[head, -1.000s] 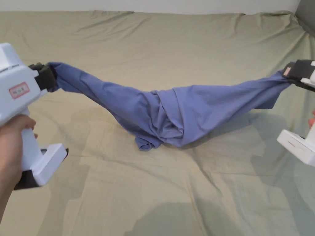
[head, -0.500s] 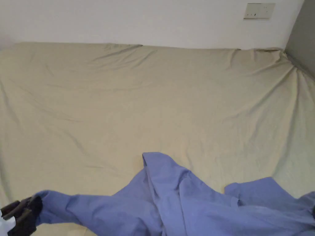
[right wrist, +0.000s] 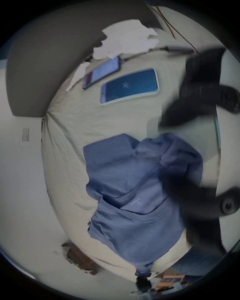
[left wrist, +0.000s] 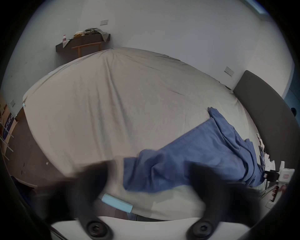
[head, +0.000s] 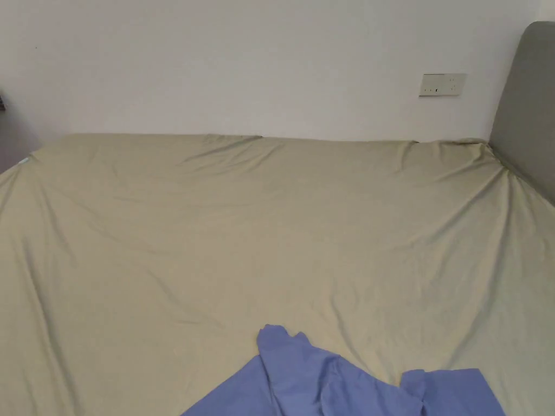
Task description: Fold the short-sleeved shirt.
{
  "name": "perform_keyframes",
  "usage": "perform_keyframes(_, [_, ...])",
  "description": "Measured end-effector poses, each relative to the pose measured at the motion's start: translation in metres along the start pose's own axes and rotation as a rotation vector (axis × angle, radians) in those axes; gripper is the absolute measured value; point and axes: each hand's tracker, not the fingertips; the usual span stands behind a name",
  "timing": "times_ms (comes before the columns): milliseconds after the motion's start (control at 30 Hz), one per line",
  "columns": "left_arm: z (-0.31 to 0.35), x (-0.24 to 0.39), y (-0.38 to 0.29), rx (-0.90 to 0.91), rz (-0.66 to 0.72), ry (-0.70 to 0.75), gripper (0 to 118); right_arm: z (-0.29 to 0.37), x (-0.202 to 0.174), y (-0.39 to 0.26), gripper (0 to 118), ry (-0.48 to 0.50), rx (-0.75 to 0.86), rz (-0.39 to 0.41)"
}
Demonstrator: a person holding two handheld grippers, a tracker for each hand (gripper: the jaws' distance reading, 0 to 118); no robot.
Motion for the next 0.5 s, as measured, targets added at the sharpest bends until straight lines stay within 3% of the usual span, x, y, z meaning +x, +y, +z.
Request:
perform_keyframes(33, [0.028,-0.003,0.004,0.131,-0.001,-0.064,102,0.026,0.001,0.005,102,0.032,0.094,-0.026])
perform_keyframes(100, [0.073,0.003,0.020,0.256,-0.018,-0.035,103,0.078,-0.001,0.021,100,0.067,0.247,-0.044])
perform_keyframes(133, [0.101,0.007,0.028,0.314,-0.022,-0.025,103,0.111,0.003,0.029,100,0.026,0.314,-0.040])
perform_keyframes(200, [0.153,0.010,0.039,0.478,-0.021,-0.056,116,0.162,0.003,0.038,113,0.004,0.512,-0.052])
perform_keyframes(267, [0.202,0.019,0.046,0.677,-0.010,-0.110,118,0.219,-0.014,0.048,118,0.005,0.718,-0.108])
perform_keyframes(333, [0.232,0.016,0.048,0.773,0.003,-0.127,118,0.247,-0.016,0.048,118,0.008,0.826,-0.155])
perform_keyframes(400, [0.243,0.017,0.050,0.690,0.005,-0.152,111,0.250,-0.012,0.050,113,0.043,0.829,-0.171])
perform_keyframes(433, [0.242,0.012,0.046,0.689,0.012,-0.164,83,0.251,-0.014,0.046,89,0.055,0.832,-0.166])
perform_keyframes(467, [0.236,0.011,0.043,0.692,0.022,-0.171,9,0.248,-0.016,0.043,20,0.056,0.843,-0.173])
perform_keyframes(500, [0.231,0.012,0.039,0.670,0.046,-0.124,0,0.243,-0.017,0.043,1,0.020,0.822,-0.187])
